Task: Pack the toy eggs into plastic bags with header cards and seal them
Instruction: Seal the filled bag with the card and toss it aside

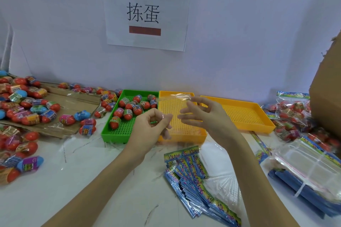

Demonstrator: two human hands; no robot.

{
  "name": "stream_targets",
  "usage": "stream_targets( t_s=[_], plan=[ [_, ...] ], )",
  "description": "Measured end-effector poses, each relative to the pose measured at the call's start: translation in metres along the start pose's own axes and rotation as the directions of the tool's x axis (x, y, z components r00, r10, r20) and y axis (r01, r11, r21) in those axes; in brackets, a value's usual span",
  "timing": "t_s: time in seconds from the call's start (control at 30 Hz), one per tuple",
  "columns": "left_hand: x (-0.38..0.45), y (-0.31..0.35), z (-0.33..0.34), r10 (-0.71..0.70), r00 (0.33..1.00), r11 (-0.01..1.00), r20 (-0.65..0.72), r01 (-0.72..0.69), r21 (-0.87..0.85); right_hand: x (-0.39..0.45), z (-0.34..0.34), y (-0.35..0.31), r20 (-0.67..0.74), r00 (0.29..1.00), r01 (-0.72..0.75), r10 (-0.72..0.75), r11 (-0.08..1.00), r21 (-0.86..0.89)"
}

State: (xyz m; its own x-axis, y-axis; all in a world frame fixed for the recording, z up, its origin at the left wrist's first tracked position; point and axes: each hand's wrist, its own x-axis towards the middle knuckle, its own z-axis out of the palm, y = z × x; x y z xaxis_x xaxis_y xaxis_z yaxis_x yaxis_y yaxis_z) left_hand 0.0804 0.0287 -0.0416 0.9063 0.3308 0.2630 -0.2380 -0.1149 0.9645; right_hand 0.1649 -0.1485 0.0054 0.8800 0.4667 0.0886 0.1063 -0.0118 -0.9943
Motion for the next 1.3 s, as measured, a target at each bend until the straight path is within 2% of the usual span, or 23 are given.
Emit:
stream_targets(
  t_s=[0.07,0.1,0.2,0.3,0.37,0.43,0.53,0.6,0.63,0.7,0.77,0.83,0.9,0.93,1.0,1.1,1.2,1.3],
  plan=[
    [-0.001,0.001,0.0,0.005,1.0,1.0,-0.008,-0.005,0.017,-0.001,-0.003,0.003,0.079,0.997,-0.011,0.012,1.0,-0.014],
    [-0.001,0.001,0.0,0.003,1.0,1.0,-0.013,-0.002,0.019,-0.001,-0.003,0.004,0.075,0.997,-0.003,0.008,0.998,-0.059],
    [-0.003,0.0,0.001,0.022,1.0,0.998,-0.004,-0.022,0.061,0.001,-0.004,0.009,-0.001,0.999,0.037,-0.038,0.976,-0.212],
    [-0.001,0.001,0.001,0.046,0.999,0.997,-0.007,-0.045,0.067,0.004,-0.001,0.012,-0.028,0.998,0.055,-0.062,0.972,-0.227],
    [0.001,0.002,-0.001,0.057,0.998,0.998,-0.02,-0.057,0.023,0.005,0.005,0.01,-0.062,0.993,0.084,-0.101,0.968,-0.238],
    [0.003,0.004,-0.003,0.06,0.998,0.997,-0.019,-0.061,-0.048,0.004,0.011,0.007,-0.107,0.972,0.173,-0.211,0.942,-0.288],
    [0.004,0.005,-0.004,-0.006,1.0,0.995,-0.031,0.003,-0.103,0.002,0.015,0.004,-0.161,0.903,0.26,-0.398,0.805,-0.534],
    [0.006,0.005,-0.004,-0.071,0.997,0.995,-0.039,0.069,-0.071,0.001,0.013,0.004,-0.199,0.88,0.182,-0.431,0.693,-0.698],
    [0.007,0.004,-0.004,-0.076,0.996,0.996,-0.044,0.074,-0.04,0.001,0.012,0.005,-0.209,0.886,0.149,-0.414,0.681,-0.717],
    [0.007,0.004,-0.005,-0.015,0.999,0.999,-0.048,0.016,0.031,0.002,0.01,0.006,-0.154,0.919,0.12,-0.362,0.63,-0.767],
    [0.005,0.007,-0.007,0.143,0.989,0.98,-0.026,-0.137,0.147,0.004,0.009,0.01,-0.056,0.947,0.141,-0.317,0.566,-0.812],
    [0.002,0.008,-0.009,0.376,0.925,0.855,0.049,-0.367,0.365,0.006,0.011,0.014,-0.025,0.939,0.193,-0.344,0.584,-0.788],
    [0.001,0.01,-0.01,0.541,0.82,0.61,0.189,-0.537,0.583,0.008,0.011,0.018,-0.057,0.926,0.204,-0.372,0.623,-0.755],
    [0.001,0.011,-0.01,0.573,0.779,0.502,0.253,-0.578,0.643,0.008,0.012,0.019,-0.065,0.932,0.19,-0.356,0.635,-0.749],
    [0.0,0.01,-0.01,0.595,0.736,0.38,0.321,-0.61,0.695,0.009,0.012,0.021,-0.054,0.942,0.185,-0.331,0.649,-0.738],
    [0.0,0.008,-0.009,0.603,0.712,0.303,0.359,-0.621,0.722,0.007,0.013,0.021,0.001,0.949,0.203,-0.315,0.609,-0.767],
    [0.002,0.006,-0.011,0.597,0.727,0.312,0.338,-0.599,0.738,0.007,0.013,0.021,-0.021,0.953,0.193,-0.302,0.661,-0.725],
    [0.002,0.005,-0.013,0.599,0.752,0.311,0.276,-0.536,0.785,0.007,0.014,0.02,-0.049,0.922,0.226,-0.385,0.635,-0.739]
  ],
)
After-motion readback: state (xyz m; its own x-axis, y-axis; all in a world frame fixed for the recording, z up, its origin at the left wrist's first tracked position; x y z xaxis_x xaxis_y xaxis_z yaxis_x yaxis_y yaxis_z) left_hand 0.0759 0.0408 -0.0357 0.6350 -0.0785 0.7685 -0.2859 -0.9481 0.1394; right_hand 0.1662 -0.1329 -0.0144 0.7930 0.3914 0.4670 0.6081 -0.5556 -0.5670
